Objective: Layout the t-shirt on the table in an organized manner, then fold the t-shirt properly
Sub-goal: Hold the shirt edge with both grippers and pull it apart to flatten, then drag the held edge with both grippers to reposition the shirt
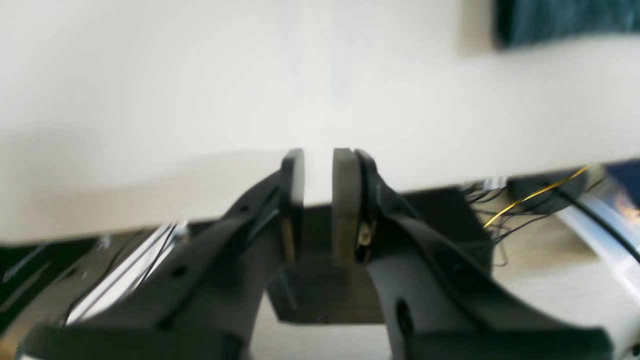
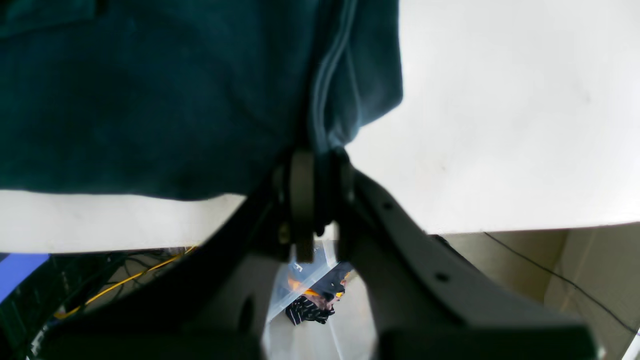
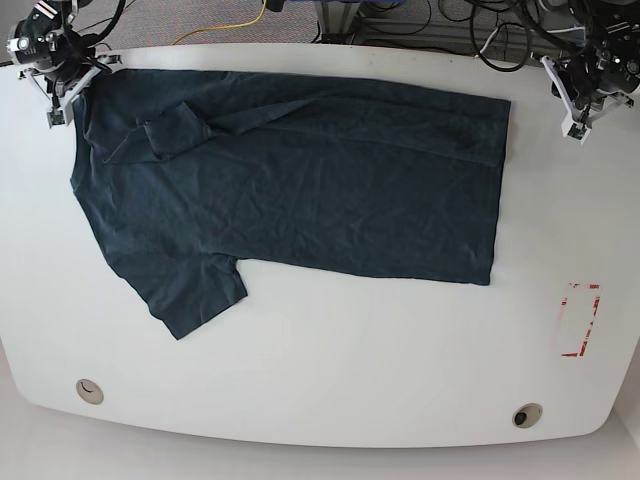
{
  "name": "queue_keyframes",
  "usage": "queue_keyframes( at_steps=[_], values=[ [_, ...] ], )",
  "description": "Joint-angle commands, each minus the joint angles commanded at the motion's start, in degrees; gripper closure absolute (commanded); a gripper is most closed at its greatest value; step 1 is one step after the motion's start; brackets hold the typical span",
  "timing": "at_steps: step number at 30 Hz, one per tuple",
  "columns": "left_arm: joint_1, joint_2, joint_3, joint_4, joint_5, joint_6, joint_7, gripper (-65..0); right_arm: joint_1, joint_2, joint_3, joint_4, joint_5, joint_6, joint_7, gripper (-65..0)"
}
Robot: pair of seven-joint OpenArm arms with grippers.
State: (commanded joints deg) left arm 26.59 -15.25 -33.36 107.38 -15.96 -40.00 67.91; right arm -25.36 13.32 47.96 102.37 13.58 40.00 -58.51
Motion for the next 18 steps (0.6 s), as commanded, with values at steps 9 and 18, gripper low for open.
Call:
queue_keyframes(
  at_steps=[9, 18],
  values=[
    [-5.4, 0.9, 0.2, 0.1, -1.5, 0.0, 0.0, -21.1, 0.1, -0.3, 0.0, -0.1, 0.3, 0.00, 0.0, -5.5],
    [-10.5, 3.4, 0.3, -0.4, -7.7, 0.0, 3.0, -37.5, 0.9, -0.3, -0.1, -0.1, 0.3, 0.00, 0.0, -5.5]
  ],
)
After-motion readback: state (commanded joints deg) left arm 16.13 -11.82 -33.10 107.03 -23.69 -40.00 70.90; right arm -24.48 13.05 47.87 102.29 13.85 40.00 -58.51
